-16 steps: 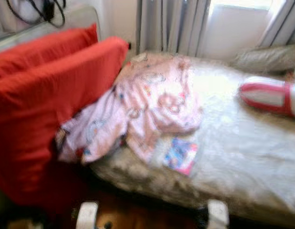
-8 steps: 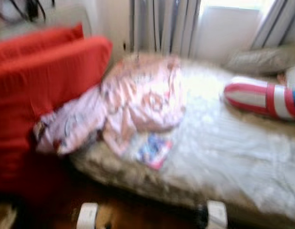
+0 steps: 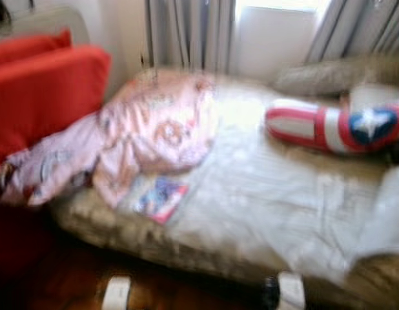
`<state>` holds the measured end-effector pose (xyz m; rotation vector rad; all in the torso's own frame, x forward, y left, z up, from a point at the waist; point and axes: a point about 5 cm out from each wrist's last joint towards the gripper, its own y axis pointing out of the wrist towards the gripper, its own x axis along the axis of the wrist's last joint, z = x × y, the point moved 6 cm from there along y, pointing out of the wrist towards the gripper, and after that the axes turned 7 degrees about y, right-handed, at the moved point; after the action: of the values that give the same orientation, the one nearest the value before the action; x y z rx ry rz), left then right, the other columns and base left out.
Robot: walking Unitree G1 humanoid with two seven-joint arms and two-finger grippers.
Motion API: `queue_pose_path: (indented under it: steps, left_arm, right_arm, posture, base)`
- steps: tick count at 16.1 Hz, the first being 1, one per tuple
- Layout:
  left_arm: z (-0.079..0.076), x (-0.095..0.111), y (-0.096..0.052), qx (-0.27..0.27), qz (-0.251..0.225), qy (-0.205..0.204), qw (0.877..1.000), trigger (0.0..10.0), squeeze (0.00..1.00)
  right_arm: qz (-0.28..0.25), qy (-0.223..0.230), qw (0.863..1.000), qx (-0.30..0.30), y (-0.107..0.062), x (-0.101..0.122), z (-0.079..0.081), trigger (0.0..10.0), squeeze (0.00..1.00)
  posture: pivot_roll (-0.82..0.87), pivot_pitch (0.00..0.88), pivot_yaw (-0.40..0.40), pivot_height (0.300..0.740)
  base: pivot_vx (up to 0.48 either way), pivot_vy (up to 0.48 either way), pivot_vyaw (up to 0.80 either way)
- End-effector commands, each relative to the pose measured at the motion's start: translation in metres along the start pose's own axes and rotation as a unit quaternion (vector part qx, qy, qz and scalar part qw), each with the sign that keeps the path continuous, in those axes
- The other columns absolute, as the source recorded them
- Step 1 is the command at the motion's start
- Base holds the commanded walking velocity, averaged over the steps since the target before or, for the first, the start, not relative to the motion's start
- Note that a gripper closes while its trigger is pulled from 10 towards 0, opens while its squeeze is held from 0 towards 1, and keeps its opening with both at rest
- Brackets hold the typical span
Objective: Clean up the room
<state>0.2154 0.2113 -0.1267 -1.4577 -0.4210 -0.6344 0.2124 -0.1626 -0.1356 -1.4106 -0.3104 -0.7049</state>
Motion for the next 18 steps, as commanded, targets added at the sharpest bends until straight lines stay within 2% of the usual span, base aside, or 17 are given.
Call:
queue_pose_path:
  steps: [1, 6, 18]
  left_arm:
    - [-0.0063, 0.0019, 0.0013, -0.007, -0.001, 0.003, 1.0, 10.0, 0.0]
    - [-0.0057, 0.0041, 0.0019, -0.003, -0.004, -0.002, 1.0, 10.0, 0.0]
    - [-0.0053, 0.0065, 0.0027, -0.004, -0.003, -0.001, 1.0, 10.0, 0.0]
  right_arm:
    - [0.001, -0.001, 1.0, -0.017, -0.0011, 0.0008, -0.013, 10.0, 0.0]
    - [0.006, -0.002, 1.0, -0.022, -0.0011, 0.0006, -0.0158, 10.0, 0.0]
    - [-0.005, 0.006, 1.0, -0.025, -0.0003, 0.0068, -0.0166, 10.0, 0.0]
  posture:
    - [0.07, 0.0, -0.011, 0.74]
    - [0.07, 0.0, -0.017, 0.74]
    - [0.06, 0.013, -0.007, 0.74]
  base:
    - [0.0, -0.458, 0.0]
    - [0.0, -0.46, -0.69]
    - [0.0, -0.46, 0.0]
